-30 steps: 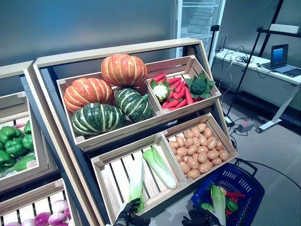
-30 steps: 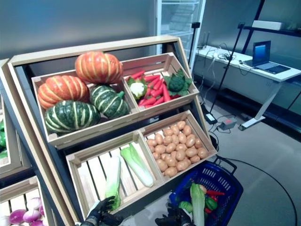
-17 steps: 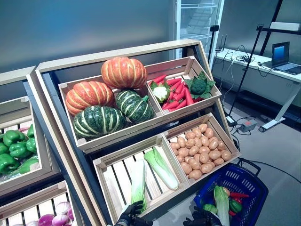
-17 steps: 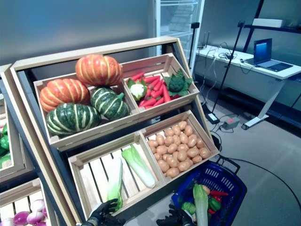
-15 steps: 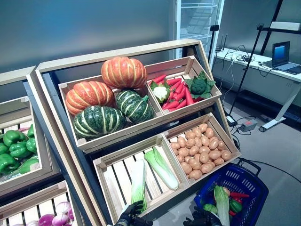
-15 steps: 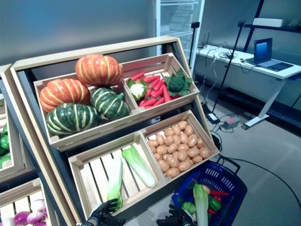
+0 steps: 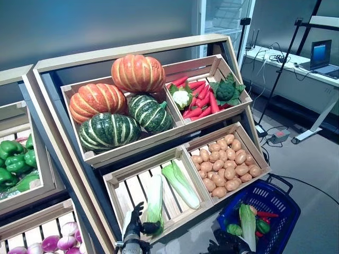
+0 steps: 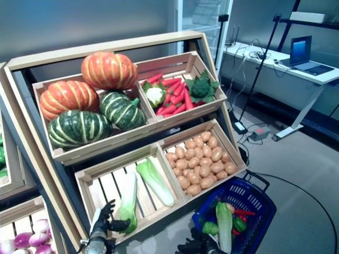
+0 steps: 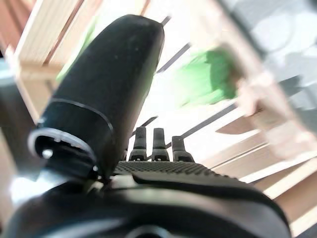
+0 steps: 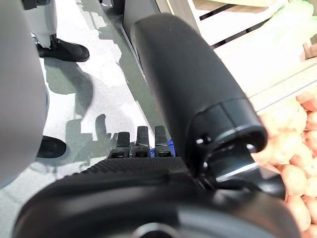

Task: Put vegetables into the basket

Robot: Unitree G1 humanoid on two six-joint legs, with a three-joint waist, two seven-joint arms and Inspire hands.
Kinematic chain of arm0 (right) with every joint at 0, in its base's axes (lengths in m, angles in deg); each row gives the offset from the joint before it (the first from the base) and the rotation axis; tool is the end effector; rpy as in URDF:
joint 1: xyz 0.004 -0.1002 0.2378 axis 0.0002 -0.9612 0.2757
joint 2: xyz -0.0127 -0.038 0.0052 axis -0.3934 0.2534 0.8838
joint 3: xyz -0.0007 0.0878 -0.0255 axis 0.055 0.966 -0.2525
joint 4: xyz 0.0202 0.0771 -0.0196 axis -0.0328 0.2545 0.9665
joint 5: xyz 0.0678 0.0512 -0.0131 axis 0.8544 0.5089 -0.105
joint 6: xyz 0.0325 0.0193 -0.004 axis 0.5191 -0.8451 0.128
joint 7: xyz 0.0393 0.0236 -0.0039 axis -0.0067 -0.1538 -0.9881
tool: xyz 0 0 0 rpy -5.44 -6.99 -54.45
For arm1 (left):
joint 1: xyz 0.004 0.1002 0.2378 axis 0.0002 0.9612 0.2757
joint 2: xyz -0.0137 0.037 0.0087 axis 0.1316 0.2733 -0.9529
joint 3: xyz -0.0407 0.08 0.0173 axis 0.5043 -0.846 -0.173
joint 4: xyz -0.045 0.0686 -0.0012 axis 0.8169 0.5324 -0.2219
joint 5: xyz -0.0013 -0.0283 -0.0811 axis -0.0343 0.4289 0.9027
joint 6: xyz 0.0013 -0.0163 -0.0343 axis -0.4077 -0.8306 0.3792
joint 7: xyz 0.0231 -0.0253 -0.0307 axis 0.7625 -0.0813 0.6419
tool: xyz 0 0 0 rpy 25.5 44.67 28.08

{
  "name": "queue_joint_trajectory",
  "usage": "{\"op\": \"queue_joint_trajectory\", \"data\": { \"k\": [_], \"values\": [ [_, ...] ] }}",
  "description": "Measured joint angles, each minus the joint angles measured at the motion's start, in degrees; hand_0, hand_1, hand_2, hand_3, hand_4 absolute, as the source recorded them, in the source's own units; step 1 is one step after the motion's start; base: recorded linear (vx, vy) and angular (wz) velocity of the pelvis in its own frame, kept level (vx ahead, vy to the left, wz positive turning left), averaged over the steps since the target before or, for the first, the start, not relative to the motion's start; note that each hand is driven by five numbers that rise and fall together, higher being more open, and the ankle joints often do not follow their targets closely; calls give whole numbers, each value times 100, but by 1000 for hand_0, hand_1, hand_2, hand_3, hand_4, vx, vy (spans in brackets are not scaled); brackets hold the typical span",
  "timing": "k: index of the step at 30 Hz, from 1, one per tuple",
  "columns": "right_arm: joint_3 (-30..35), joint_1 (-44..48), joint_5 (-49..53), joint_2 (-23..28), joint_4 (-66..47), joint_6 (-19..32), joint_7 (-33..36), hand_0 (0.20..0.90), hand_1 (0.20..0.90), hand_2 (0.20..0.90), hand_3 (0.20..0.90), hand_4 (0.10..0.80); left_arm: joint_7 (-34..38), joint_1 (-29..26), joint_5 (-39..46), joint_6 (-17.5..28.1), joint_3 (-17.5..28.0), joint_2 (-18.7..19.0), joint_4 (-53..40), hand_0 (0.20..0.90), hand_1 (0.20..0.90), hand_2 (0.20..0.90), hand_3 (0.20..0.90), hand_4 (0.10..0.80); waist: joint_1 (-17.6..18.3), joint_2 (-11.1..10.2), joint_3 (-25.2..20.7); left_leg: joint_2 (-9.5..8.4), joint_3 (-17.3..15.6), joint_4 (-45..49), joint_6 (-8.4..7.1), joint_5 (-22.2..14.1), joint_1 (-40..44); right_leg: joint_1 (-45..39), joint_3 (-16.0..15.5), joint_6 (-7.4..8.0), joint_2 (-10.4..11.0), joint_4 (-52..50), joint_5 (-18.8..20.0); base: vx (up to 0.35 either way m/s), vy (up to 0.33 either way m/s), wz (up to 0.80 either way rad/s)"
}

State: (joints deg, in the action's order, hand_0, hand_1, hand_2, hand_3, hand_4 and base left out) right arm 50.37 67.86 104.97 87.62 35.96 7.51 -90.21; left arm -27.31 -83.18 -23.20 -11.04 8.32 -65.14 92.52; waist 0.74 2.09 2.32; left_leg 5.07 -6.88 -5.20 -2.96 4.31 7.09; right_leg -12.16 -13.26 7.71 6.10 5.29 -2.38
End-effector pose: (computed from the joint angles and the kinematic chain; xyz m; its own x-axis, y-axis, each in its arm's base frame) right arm 0.0772 -0.1876 -0.0926 0.4737 0.0119 -0.8806 -0.0084 0.9999 0.0090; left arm 0.1074 0.1720 -0.0763 0.7671 0.3365 -0.5461 -0.1237 0.9129 0.3889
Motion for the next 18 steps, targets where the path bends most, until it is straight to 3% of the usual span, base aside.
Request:
{"op": "queue_joint_trajectory", "data": {
  "k": [7,10,16,18],
  "values": [
    [17,123,-8,54,-36,-80,2,900,900,900,900,800,711,-399,-72,-8,1,3,-9,900,900,900,900,800,28,24,295,7,-140,51,12,-11,39,75,100,0,17,-159,-17,-6,22,-9],
    [24,241,0,90,-32,-79,12,900,900,900,900,800,902,-692,-127,-98,10,22,-9,900,900,900,900,800,44,23,541,2,-180,227,28,-73,-7,320,182,22,80,-688,-239,-78,11,-8],
    [3,599,246,113,-37,-75,19,900,900,900,900,800,1217,-1449,-121,-278,60,397,126,900,900,900,900,800,113,-268,1108,1,-306,2080,29,-878,-991,1628,363,-53,446,-3011,-1199,-134,17,-19],
    [-9,689,405,184,-44,-45,21,900,900,900,900,800,1345,-1652,-106,-293,84,409,187,900,900,900,900,800,125,-268,1223,93,-290,2853,10,-1205,-1481,2039,382,-116,483,-3616,-1425,-211,28,-9]
  ]
}}
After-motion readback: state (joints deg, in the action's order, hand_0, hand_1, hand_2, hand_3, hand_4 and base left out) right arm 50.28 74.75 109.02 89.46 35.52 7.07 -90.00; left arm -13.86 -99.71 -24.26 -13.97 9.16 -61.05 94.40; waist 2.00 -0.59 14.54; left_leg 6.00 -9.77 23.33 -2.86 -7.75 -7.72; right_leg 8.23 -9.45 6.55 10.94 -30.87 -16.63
